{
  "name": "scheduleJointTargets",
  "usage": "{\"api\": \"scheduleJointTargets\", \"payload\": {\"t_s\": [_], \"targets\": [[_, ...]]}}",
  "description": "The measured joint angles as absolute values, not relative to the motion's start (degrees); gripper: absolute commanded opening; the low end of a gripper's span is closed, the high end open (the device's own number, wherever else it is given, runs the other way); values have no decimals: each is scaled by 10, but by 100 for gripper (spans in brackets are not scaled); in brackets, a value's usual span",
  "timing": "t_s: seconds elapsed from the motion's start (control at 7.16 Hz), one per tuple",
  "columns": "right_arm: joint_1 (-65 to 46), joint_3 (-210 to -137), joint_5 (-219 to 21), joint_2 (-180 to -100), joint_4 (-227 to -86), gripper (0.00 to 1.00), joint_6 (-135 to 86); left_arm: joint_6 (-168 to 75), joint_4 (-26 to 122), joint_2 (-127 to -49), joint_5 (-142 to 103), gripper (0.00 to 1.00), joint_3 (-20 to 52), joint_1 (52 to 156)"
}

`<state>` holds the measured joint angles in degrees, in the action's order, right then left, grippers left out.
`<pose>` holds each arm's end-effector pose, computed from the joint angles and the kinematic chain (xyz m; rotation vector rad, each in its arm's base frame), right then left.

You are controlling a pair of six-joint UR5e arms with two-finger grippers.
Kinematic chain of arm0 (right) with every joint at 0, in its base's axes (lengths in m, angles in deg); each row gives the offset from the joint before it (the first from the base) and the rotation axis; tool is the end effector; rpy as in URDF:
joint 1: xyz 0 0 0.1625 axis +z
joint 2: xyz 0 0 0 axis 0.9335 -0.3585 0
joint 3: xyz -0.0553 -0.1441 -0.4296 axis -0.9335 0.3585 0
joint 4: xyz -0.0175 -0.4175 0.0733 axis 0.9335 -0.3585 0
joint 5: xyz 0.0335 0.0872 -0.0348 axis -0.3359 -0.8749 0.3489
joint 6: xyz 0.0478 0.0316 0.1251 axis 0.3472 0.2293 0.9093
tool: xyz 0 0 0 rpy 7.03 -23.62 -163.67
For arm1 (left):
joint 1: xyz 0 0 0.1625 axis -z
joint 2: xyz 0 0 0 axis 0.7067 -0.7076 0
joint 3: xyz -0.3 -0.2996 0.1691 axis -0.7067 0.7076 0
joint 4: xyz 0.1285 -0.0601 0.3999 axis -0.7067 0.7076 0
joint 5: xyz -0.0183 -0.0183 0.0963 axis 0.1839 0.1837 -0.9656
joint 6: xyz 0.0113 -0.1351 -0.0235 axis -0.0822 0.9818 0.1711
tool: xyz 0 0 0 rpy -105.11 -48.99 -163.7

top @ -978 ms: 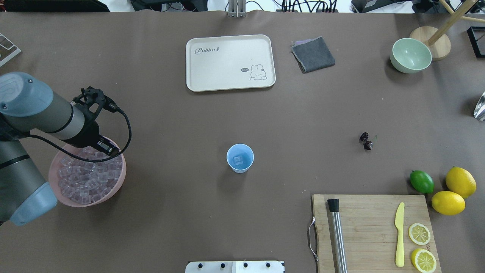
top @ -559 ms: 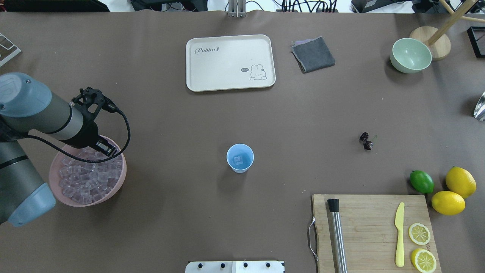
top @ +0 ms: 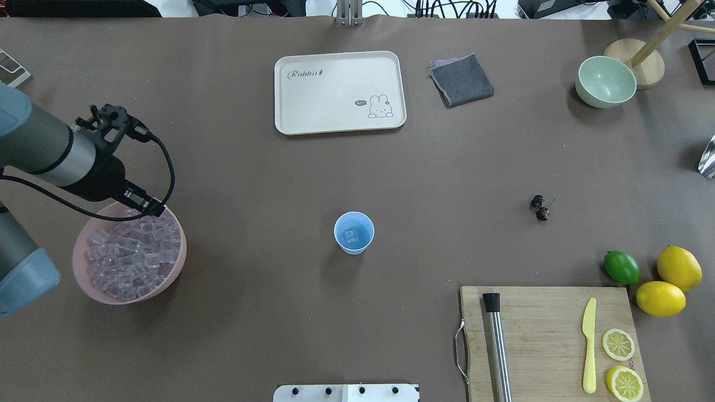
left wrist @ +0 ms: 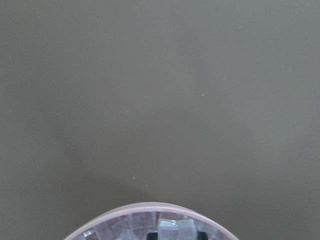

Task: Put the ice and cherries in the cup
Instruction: 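Carry the ice cube with the left gripper over the blue cup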

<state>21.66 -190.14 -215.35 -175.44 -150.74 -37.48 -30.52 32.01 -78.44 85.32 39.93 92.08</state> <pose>0.0336 -0.4088 0.6158 0.3607 -0.8585 -0.1040 0.3422 -0.4442 0.3859 0.2500 0.9464 0.4436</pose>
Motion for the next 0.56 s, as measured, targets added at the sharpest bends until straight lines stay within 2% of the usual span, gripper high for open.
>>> {"api": "scheduleJointTargets", "payload": {"t_s": [0.28,0.56], "targets": [[216,-1901,-2155,-1754,-1507,100,-375,-123,321,-855,854,0,394,904],[217,-1902,-2156,-1754,-1507,100,-375,62,322,-942,753,0,369,816]]}}
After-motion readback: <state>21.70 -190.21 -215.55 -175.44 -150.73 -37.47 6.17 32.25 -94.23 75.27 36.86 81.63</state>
